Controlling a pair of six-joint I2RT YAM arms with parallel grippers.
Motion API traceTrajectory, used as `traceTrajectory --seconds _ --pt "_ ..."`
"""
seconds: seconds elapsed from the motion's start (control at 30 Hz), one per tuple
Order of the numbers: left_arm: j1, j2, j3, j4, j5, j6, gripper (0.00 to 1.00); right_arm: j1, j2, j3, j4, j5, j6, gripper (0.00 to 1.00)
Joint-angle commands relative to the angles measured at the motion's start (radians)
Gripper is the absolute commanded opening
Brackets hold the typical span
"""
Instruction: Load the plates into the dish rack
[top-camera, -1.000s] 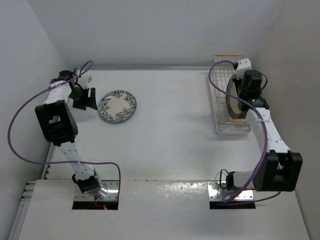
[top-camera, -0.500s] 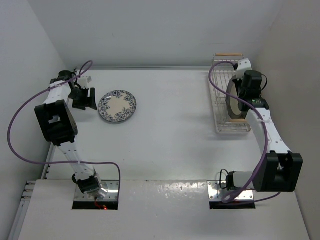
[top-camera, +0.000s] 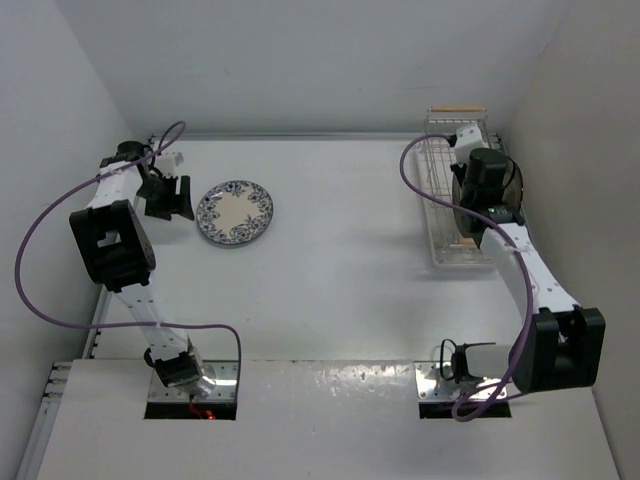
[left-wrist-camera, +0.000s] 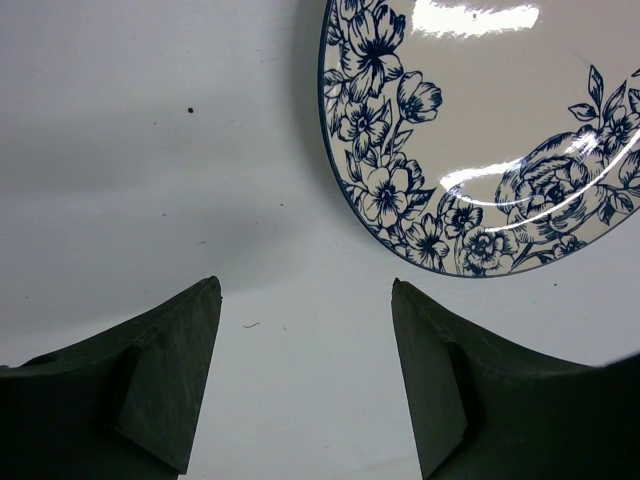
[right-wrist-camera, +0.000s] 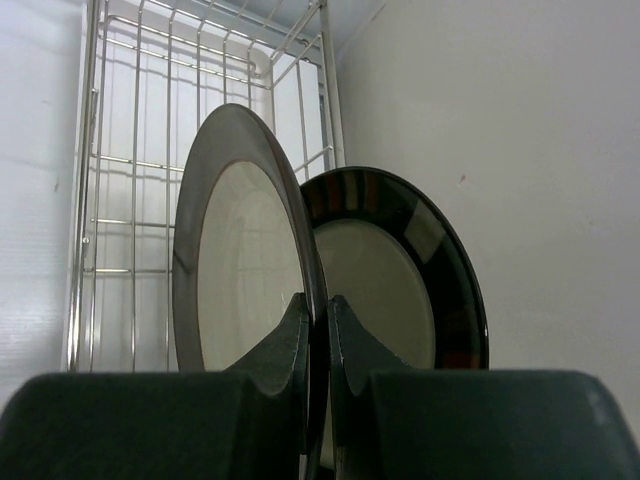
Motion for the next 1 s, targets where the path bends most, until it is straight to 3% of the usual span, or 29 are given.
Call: traceTrajectory --seconds 0.0,0.27,0.33,0.6,0.73,0.83,0.97 --pt "0.010 -0.032 0.006 0.002 0.004 0.013 0.73 0.010 -0.016 0.033 0.120 0.050 -0.027 0.02" --pt "0.020 -0.032 0.015 0.002 0.004 0.013 0.73 -0.003 0.027 0.042 0.051 0.081 0.062 0.07" --pt "0.020 -0.023 0.015 0.002 0.004 0.013 0.73 -0.030 0.037 0.056 0.037 0.076 0.132 0.18" --pt "0.020 -0.023 0.015 0.002 0.004 0.013 0.73 -0.050 0.021 0.074 0.000 0.006 0.162 0.31" --pt "0.020 -0.023 0.015 0.002 0.004 0.013 0.73 -0.046 0.014 0.112 -0.004 -0.010 0.156 0.56" --pt "0.020 -0.023 0.015 0.002 -0.007 0.013 0.73 -0.024 0.007 0.203 -0.034 -0.034 0.159 0.82" --pt "0.029 -0.032 0.015 0.002 -0.027 0.013 0.74 -0.007 0.017 0.380 -0.171 -0.218 0.332 1.00"
